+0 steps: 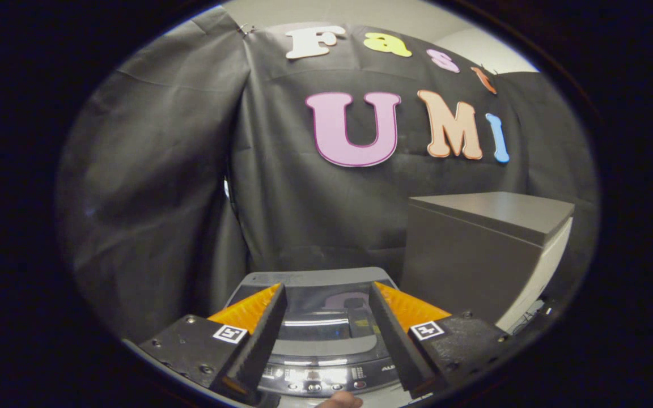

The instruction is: Put the clothes into the washing machine and then close the washing machine lid.

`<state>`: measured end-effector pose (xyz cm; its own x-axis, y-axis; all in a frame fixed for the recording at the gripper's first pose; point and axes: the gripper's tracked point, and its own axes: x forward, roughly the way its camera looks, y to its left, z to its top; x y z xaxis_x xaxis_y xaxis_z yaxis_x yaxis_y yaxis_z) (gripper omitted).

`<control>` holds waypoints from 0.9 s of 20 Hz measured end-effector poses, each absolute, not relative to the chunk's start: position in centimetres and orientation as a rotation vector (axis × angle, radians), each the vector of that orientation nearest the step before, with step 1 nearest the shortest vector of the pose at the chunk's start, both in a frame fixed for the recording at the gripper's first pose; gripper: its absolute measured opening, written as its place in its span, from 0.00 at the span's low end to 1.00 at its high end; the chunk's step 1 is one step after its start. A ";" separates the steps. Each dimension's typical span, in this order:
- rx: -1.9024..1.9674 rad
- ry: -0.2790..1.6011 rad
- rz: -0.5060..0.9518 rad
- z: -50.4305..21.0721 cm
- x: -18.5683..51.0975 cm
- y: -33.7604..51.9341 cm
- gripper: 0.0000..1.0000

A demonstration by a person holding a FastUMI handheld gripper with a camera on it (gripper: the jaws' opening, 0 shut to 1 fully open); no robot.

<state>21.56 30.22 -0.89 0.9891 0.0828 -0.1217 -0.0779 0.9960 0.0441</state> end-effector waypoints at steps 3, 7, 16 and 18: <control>0.037 0.101 0.101 0.3 18.0 29.3 0.90; 0.030 0.067 0.136 2.6 14.4 29.0 0.92; -0.058 0.071 0.156 4.8 9.4 27.1 0.94; -0.067 0.079 0.156 4.4 8.5 26.0 0.94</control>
